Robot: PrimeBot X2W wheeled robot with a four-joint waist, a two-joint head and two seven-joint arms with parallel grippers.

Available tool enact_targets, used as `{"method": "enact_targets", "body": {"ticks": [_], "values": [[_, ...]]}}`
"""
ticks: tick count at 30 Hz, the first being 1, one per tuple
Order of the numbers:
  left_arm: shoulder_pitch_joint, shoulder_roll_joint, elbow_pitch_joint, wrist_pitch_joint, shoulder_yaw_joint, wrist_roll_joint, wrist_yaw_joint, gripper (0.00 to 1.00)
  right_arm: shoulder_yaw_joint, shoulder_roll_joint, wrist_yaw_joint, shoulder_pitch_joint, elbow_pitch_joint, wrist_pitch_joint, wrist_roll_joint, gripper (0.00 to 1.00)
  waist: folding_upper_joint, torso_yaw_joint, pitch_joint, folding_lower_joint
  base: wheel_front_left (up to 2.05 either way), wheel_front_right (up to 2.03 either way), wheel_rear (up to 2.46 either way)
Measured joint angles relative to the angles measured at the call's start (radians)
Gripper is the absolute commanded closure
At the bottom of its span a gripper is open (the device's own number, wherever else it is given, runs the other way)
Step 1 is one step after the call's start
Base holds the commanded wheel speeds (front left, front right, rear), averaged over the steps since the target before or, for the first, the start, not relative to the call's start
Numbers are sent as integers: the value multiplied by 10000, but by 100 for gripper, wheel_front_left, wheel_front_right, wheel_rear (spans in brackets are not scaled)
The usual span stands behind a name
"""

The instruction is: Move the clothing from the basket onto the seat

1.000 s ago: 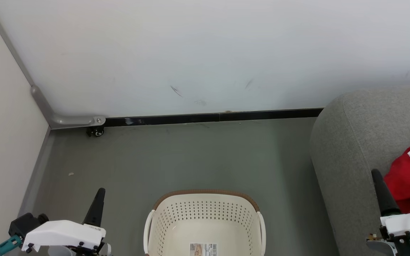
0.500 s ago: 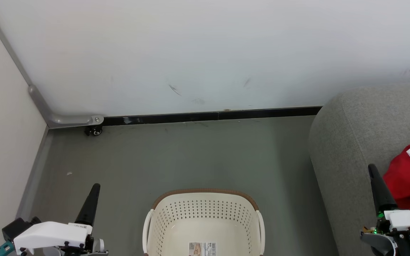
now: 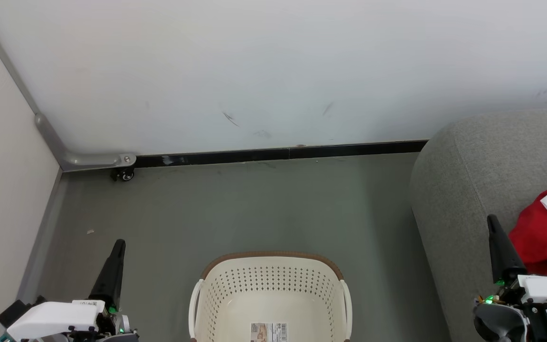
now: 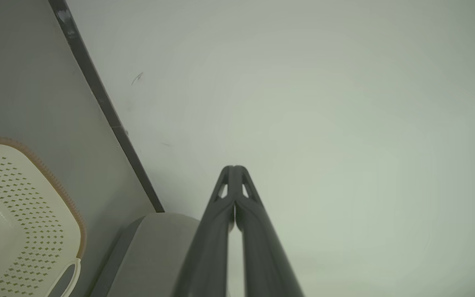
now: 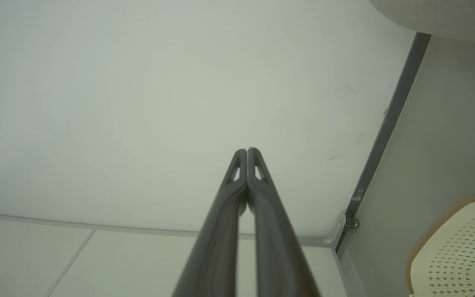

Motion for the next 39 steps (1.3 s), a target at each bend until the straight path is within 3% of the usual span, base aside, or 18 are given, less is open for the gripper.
{"method": "enact_targets", "body": {"ticks": [6,39], "values": [[-5,-128,23,140,267,-508,-257,100,163,-17,0,-168,58,-94,725,100,0,-16,10,-1,0,0,0],[-14,-134,176,144,290,-508,-336,100,314,-27,0,-150,-13,-267,777,100,0,-13,11,-3,0,0,0]]}}
